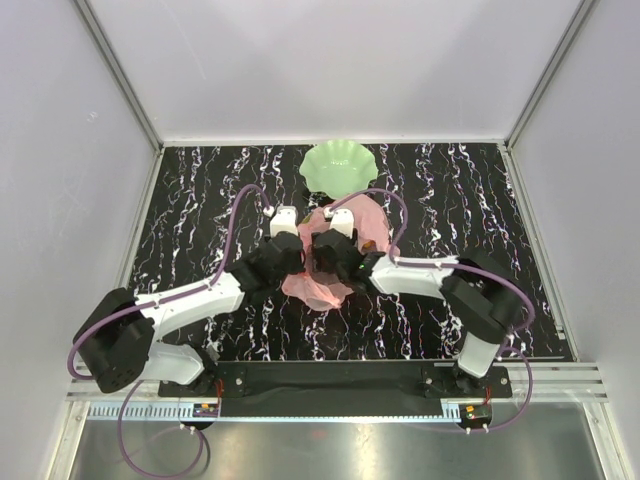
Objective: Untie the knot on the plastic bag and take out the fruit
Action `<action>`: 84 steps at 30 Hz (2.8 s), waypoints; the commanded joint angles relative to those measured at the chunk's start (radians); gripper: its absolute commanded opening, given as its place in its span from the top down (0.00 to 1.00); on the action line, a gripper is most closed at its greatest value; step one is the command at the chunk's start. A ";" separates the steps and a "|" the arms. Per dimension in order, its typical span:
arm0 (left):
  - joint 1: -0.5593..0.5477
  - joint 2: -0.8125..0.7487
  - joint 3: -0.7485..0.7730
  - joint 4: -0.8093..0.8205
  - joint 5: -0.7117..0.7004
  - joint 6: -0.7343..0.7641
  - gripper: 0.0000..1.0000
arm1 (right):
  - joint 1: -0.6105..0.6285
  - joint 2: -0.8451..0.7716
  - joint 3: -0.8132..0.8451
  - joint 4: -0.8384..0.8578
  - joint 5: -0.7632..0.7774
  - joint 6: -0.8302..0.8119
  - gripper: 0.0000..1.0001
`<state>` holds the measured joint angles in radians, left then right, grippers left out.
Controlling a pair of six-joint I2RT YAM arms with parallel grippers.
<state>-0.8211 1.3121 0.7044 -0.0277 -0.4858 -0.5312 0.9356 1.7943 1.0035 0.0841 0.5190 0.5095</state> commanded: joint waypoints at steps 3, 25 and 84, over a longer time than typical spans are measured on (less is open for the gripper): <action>0.014 0.016 0.032 0.051 -0.010 0.000 1.00 | 0.000 -0.214 -0.069 -0.049 -0.146 -0.032 0.97; 0.034 0.039 -0.032 0.069 0.044 -0.058 1.00 | -0.001 -0.814 0.147 -0.537 -0.492 -0.164 1.00; -0.142 -0.447 -0.054 -0.290 -0.122 -0.145 1.00 | -0.560 0.460 1.474 -0.860 -0.577 -0.315 0.00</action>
<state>-0.9604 0.8501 0.5880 -0.4019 -0.5613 -0.7109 0.3786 2.4538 2.4645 -0.7845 -0.0647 0.2256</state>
